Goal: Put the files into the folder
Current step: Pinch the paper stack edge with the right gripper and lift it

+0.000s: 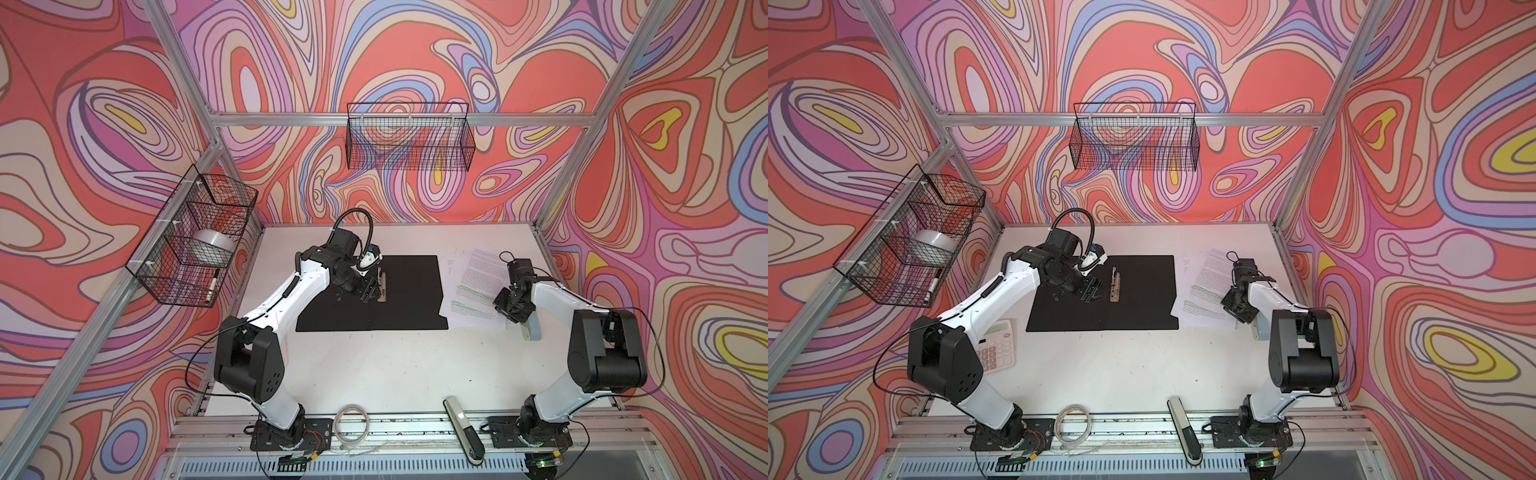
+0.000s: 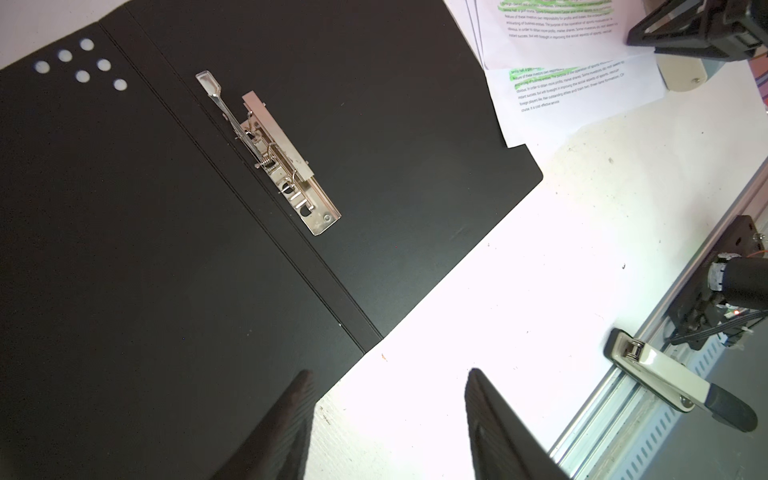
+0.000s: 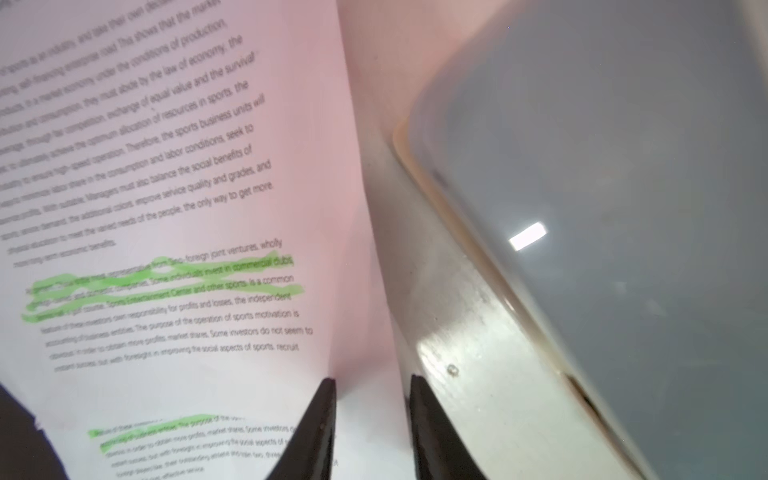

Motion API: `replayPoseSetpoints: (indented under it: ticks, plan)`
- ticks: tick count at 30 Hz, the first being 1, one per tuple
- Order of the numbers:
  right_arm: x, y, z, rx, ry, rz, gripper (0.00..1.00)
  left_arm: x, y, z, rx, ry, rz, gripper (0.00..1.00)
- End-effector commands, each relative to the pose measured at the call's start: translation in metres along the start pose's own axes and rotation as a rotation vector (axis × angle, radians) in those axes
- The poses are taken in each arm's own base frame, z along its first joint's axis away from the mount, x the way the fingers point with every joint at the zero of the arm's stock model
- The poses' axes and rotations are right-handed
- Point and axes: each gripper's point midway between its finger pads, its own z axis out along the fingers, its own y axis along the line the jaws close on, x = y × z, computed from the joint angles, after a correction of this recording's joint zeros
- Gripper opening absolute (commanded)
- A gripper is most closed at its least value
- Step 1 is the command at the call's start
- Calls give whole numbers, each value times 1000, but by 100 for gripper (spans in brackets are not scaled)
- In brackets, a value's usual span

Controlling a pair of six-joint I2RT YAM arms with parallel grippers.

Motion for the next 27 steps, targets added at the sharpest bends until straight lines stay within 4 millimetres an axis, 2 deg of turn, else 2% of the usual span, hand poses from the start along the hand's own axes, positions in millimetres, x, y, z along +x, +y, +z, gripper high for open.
replayPoseSetpoints:
  ticks: [1,4,6,9,14,15,16,19,20,22,27]
  plan:
    - [-5,4,-14,-31,-19,-3,23,-1,-3,-10,-11,-26,30,59]
    - [-6,6,-23,-41,-26,-11,19,-2,-4,-11,-8,-29,30,59]
    - [-7,6,-28,-44,-29,-17,10,-2,-5,-13,-7,-32,29,59]
    - [-7,6,-35,-49,-34,-27,5,-3,-6,-15,-6,-35,29,59]
    - [-7,6,-44,-53,-36,-57,2,-4,-7,-17,-5,-38,29,59]
    - [-7,6,-44,-49,-33,-62,8,-4,-6,-16,-7,-36,29,59]
    - [-5,4,-42,-37,-22,-64,20,-3,-6,-16,-6,-34,27,59]
    - [-5,-2,-34,9,-4,-63,49,-2,-6,-17,-7,-34,27,59]
    - [-5,-3,-30,21,-3,-60,55,-2,-6,-17,-7,-33,28,59]
    - [-8,0,-21,27,10,-66,58,-1,-6,-17,-10,-31,30,59]
    - [-19,9,-2,32,22,-71,58,1,-4,-16,-20,-26,34,59]
